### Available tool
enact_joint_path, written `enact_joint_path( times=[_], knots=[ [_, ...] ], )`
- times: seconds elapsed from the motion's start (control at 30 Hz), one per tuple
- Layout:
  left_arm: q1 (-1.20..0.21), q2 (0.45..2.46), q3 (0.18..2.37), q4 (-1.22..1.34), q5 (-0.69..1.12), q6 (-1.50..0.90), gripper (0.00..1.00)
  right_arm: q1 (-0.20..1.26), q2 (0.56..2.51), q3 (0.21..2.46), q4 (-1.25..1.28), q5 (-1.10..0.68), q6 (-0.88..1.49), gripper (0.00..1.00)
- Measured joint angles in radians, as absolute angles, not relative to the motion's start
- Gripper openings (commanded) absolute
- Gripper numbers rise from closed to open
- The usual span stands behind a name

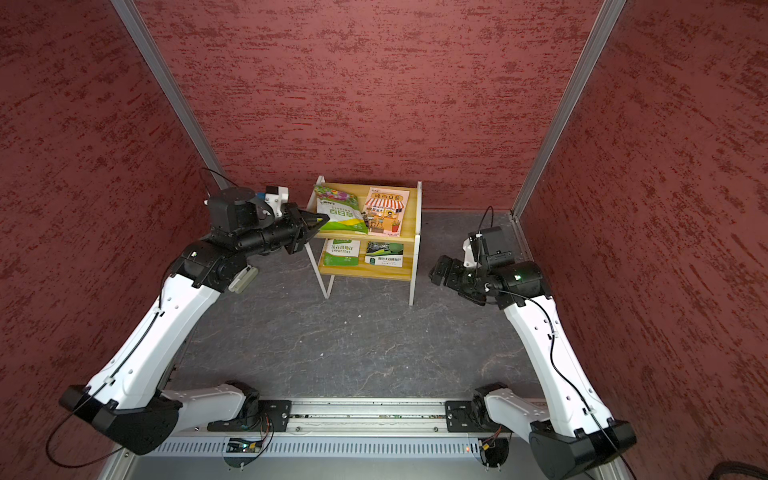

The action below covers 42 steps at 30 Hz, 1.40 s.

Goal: Take the seed bag off the shelf
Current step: Pick up the seed packet from the shelf, then place the seed packet at the center of the board.

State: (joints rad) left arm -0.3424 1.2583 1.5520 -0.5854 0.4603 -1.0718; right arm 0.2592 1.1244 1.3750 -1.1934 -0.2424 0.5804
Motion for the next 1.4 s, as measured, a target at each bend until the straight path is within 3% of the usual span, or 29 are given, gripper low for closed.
enact_joint_path(
  times=[0.27,0.5,0.8,1.1,1.13,1.17,1.2,1.23,1.27,1.4],
  knots=[
    [-0.015,1.308,1.678,-0.620,0.669,-1.004,0.00,0.259,1.124,1.375,-1.192,-0.244,0.596,0.98],
    [0.192,1.306,1.445,-0.584,0.806,-0.923,0.00,0.259,1.131,1.375,-1.181,-0.245,0.622,0.98],
    [0.208,1.322,1.071,-0.653,0.778,-0.739,0.00,0.262,1.137,1.375,-1.170,-0.247,0.649,0.98],
    [0.210,1.488,1.018,-0.812,0.594,-0.564,0.02,0.274,1.137,1.324,-1.148,-0.252,0.674,0.98],
    [0.212,1.510,1.013,-0.820,0.578,-0.554,0.13,0.276,1.137,1.321,-1.148,-0.252,0.675,0.98],
    [0.215,1.527,1.007,-0.830,0.562,-0.542,0.47,0.278,1.138,1.320,-1.148,-0.252,0.677,0.98],
    [0.218,1.537,1.002,-0.840,0.549,-0.540,0.66,0.280,1.139,1.320,-1.147,-0.252,0.677,0.98],
    [0.220,1.540,1.000,-0.851,0.539,-0.539,0.76,0.280,1.139,1.320,-1.146,-0.252,0.677,0.98],
    [0.221,1.541,1.000,-0.863,0.529,-0.537,0.97,0.280,1.139,1.320,-1.145,-0.252,0.677,0.98],
    [0.234,1.537,1.000,-0.887,0.500,-0.524,1.00,0.280,1.139,1.320,-1.140,-0.252,0.677,0.98]
  ],
)
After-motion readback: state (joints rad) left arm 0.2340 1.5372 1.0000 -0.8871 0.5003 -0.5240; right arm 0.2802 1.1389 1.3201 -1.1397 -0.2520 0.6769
